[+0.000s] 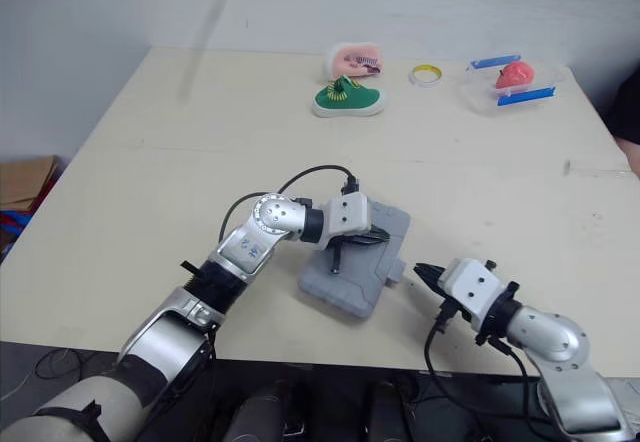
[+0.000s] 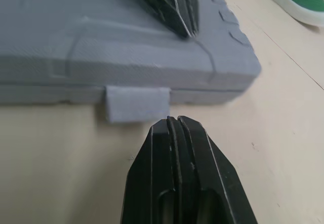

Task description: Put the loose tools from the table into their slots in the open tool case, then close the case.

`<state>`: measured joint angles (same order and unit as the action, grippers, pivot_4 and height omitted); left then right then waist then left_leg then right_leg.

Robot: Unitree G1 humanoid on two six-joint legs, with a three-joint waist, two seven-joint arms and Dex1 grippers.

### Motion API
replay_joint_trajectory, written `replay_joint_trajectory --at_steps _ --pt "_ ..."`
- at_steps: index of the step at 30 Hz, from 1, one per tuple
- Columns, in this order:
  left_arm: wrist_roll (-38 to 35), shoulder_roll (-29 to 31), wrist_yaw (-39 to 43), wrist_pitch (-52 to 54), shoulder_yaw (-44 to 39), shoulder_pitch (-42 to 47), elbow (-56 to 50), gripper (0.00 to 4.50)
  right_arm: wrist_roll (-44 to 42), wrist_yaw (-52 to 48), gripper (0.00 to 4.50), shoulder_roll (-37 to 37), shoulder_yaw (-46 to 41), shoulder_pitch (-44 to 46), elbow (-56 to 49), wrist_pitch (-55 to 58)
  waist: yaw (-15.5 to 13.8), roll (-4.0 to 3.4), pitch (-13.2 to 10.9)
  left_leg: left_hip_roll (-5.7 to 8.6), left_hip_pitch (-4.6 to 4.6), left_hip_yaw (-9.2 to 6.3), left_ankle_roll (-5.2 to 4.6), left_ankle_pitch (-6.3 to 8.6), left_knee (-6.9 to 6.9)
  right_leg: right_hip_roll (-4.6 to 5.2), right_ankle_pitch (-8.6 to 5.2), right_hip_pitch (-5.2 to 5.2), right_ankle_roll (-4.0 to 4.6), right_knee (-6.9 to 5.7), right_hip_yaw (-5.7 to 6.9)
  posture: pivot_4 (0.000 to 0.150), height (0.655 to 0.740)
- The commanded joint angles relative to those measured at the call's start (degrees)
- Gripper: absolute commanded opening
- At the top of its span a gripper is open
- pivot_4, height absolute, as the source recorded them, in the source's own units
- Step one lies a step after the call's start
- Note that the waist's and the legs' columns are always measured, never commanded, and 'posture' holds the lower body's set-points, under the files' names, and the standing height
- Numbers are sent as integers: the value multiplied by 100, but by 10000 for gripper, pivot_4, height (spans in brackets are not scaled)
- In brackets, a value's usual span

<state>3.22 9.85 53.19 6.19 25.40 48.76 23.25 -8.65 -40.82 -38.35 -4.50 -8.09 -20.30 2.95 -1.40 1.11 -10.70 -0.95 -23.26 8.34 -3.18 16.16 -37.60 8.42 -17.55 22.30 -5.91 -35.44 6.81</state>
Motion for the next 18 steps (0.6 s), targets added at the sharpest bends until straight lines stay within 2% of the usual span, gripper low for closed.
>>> replay_joint_trajectory --at_steps 1,9,12,18 --pt "219 -4 198 530 338 -323 161 0 115 53 380 34 108 82 -113 50 2 -1 1 0 1 0 0 0 0 0 0 0 0 0 -1 1500 7400" --pt "281 93 266 708 394 -537 -82 0 209 27 380 136 495 333 149 257 -1 3 4 -1 16 -14 2 2 -1 5 0 -26 1 8 9 1500 7400" --pt "308 146 272 710 405 -578 -85 0 228 10 380 203 590 454 349 235 4 5 6 -1 24 -17 30 21 -1 5 -1 -37 1 12 12 1500 7400" --pt "392 239 256 594 403 -647 271 0 286 -98 380 303 807 669 791 59 14 11 16 -3 35 -24 32 24 -1 4 -1 -55 2 19 21 1500 7400"
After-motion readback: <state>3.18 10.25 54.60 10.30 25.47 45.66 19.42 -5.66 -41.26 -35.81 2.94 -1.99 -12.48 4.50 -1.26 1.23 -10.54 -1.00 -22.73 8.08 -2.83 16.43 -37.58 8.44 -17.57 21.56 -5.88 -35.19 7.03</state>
